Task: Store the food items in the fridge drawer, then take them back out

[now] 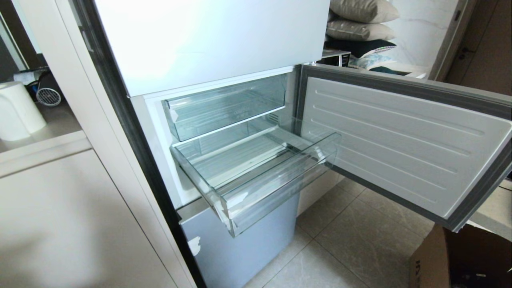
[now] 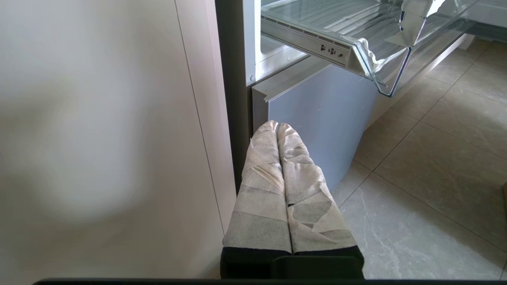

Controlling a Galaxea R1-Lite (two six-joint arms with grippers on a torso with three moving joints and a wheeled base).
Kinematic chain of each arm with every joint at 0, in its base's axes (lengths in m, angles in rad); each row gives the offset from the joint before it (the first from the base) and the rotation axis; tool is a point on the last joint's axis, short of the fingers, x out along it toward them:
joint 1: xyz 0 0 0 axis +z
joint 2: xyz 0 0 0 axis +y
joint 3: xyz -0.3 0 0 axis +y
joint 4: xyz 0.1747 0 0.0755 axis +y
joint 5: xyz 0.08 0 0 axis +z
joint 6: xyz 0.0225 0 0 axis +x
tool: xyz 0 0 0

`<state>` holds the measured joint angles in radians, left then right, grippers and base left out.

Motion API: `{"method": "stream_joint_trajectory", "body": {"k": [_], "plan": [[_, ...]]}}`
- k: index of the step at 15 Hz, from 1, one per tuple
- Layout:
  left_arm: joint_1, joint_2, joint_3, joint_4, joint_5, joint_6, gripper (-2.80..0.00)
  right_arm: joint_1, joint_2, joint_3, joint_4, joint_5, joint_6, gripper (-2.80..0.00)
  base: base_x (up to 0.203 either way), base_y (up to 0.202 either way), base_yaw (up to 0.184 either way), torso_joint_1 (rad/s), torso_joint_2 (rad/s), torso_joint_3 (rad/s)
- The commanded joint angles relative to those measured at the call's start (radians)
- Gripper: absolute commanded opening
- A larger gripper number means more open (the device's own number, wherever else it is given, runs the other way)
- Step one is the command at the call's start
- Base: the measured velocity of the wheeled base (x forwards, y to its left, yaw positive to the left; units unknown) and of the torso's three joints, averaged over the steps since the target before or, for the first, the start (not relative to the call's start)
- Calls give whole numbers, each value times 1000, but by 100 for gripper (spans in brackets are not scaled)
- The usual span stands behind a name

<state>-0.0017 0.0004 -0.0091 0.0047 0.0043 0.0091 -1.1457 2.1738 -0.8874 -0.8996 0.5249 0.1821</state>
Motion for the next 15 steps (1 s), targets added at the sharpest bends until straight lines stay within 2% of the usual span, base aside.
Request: {"method": "stream_joint_trajectory", "body": {"k": [1,9,10,12,15], "plan": [[0,0,0,0,0,0,-280,-2,-43,32,-10,5,3,0,0,0,0,0,0,0],[0,0,0,0,0,0,-280,-23,-420,219,-40,19,22,0,0,0,0,0,0,0],[0,-2,0,0,0,0,-280,-24,-487,248,-49,30,35,-280,0,0,0,0,0,0],[0,0,0,0,0,0,-280,-24,-636,300,-56,70,76,-280,0,0,0,0,0,0],[0,0,0,0,0,0,-280,-18,-889,409,-50,198,109,-280,0,0,0,0,0,0]]}}
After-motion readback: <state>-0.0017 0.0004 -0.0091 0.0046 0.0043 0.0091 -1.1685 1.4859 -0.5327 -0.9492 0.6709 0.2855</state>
